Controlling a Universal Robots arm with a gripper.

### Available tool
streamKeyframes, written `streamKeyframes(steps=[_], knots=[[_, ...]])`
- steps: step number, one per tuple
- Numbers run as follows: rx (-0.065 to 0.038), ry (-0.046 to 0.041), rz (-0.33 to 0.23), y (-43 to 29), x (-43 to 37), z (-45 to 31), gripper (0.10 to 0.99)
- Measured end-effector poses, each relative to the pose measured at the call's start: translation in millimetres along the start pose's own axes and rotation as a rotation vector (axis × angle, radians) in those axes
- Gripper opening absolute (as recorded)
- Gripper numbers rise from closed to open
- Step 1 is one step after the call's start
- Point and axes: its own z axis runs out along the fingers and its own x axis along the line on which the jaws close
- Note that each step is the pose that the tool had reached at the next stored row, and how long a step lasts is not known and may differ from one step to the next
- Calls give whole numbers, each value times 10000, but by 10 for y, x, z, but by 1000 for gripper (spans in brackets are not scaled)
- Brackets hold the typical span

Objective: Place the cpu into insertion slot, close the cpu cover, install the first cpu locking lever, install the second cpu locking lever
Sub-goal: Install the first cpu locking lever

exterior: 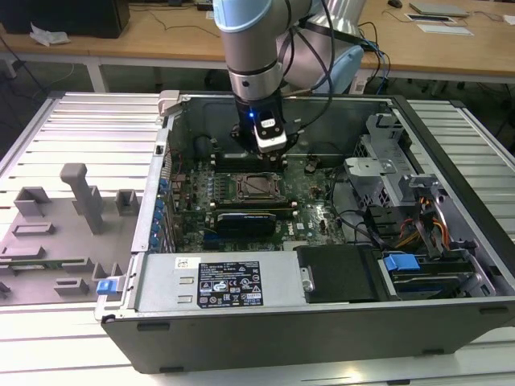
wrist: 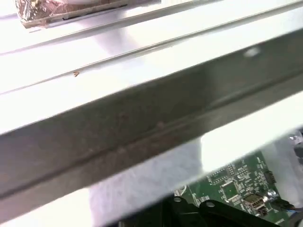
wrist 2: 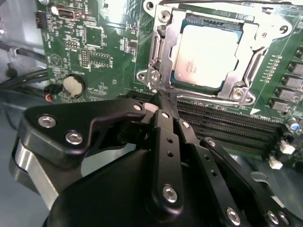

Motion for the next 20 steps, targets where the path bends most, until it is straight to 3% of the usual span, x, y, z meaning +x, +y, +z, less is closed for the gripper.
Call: streamKeyframes(steps=[2,8,11,14,17,18,20], knots=[[0,0,0,5,-7,-36,106],[10,20,0,6,-8,-41,106],[152,293,13,8,-12,-38,106],[427,727,24,10,-20,-31,106],[674,1079,32,12,-24,-26,106],[804,1261,34,12,-24,-24,106],[818,1285,35,11,-24,-24,106]])
